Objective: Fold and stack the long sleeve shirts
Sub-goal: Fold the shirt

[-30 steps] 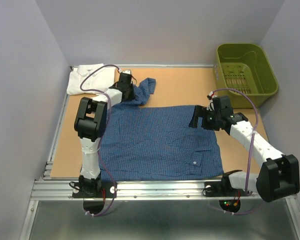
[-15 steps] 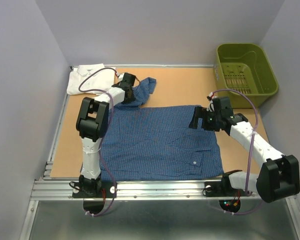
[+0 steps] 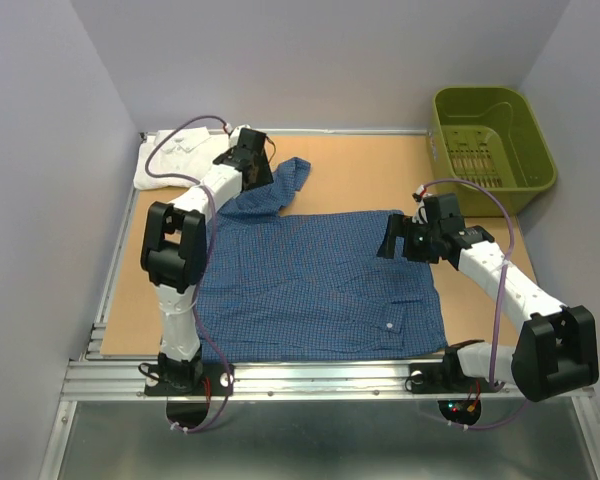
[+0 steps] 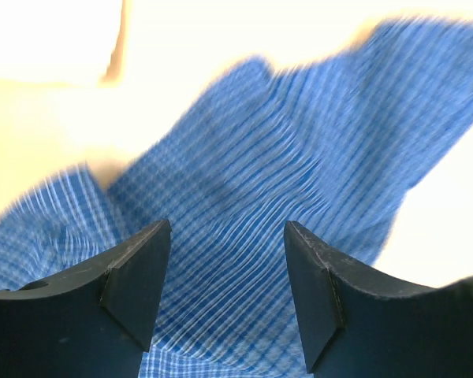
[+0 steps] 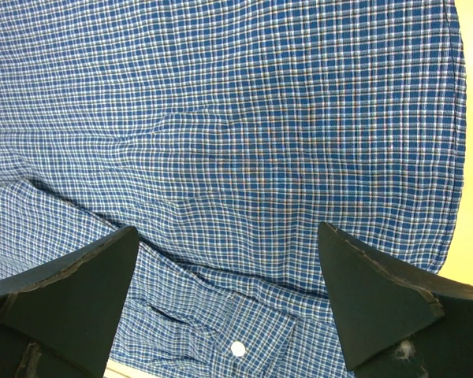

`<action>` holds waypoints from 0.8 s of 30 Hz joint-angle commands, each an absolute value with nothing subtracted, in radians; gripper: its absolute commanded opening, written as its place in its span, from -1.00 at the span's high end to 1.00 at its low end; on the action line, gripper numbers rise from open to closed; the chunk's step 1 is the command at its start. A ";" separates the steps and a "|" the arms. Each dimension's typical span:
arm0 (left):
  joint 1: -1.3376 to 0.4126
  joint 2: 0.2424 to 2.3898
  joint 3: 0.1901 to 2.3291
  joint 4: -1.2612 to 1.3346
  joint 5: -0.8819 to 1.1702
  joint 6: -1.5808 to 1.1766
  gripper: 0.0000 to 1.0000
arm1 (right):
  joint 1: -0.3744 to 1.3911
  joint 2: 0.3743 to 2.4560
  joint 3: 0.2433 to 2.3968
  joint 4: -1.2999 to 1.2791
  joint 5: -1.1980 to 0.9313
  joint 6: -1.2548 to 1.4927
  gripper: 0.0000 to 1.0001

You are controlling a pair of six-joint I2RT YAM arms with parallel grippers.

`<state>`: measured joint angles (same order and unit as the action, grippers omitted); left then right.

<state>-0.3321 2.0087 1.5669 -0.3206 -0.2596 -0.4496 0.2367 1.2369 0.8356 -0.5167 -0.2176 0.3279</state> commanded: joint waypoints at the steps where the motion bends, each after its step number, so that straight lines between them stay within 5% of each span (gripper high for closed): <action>1: -0.318 2.008 1.712 -0.267 -0.281 -0.379 -0.43 | 0.245 1.210 0.847 -0.495 -0.230 0.314 -1.00; 18: -0.311 2.333 2.025 -0.456 -0.293 -0.505 -0.46 | 0.245 1.198 0.836 -0.495 -0.249 0.330 -1.00; 24: -0.310 2.376 2.020 -0.485 -0.302 -0.546 -0.22 | 0.244 1.192 0.828 -0.495 -0.244 0.328 -1.00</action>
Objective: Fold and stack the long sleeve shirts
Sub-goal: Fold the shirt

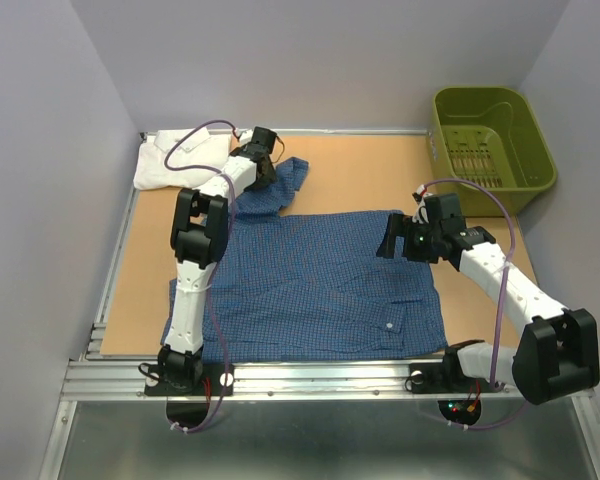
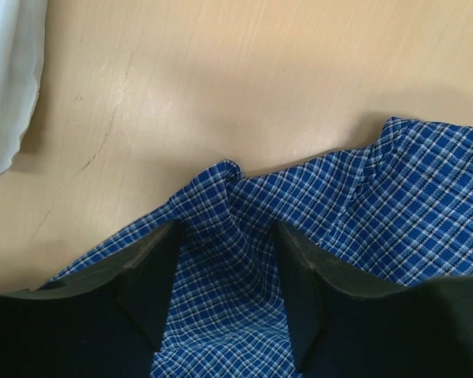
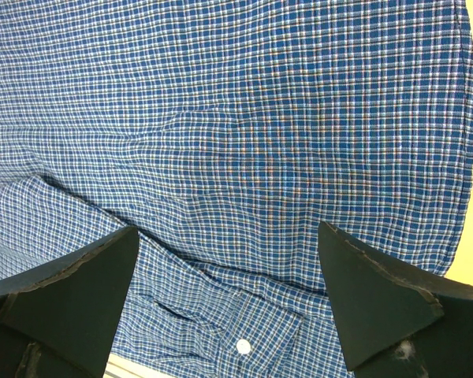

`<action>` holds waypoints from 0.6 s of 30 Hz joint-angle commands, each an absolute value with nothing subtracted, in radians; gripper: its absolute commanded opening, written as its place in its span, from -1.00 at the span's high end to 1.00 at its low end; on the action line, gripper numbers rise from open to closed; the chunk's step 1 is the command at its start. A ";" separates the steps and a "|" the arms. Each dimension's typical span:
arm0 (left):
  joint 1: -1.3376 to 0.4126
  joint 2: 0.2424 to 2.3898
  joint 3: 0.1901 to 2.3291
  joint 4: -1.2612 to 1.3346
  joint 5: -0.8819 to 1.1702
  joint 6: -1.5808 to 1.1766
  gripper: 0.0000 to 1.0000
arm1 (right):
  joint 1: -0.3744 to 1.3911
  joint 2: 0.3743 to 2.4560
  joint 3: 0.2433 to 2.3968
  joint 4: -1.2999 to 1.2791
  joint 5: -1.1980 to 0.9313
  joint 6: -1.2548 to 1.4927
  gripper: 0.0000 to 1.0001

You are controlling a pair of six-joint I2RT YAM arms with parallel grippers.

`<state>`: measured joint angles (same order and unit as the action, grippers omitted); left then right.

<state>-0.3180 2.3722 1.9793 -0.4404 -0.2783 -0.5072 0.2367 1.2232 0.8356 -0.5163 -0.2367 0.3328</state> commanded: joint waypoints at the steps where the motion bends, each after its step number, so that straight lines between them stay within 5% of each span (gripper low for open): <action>1: -0.311 2.381 2.020 -0.492 -0.301 -0.554 -0.07 | 0.245 1.189 0.827 -0.495 -0.244 0.328 -1.00; 8: -0.299 2.361 2.005 -0.477 -0.278 -0.566 0.93 | 0.245 1.184 0.830 -0.497 -0.244 0.328 -1.00; 18: -0.298 1.983 1.906 -0.420 -0.299 -0.600 0.96 | 0.244 1.175 0.848 -0.495 -0.239 0.328 -1.00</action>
<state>-0.3054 2.2730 1.9438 -0.4557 -0.2733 -0.5644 0.2367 1.2083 0.8356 -0.5163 -0.2367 0.3328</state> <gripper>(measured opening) 0.058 0.998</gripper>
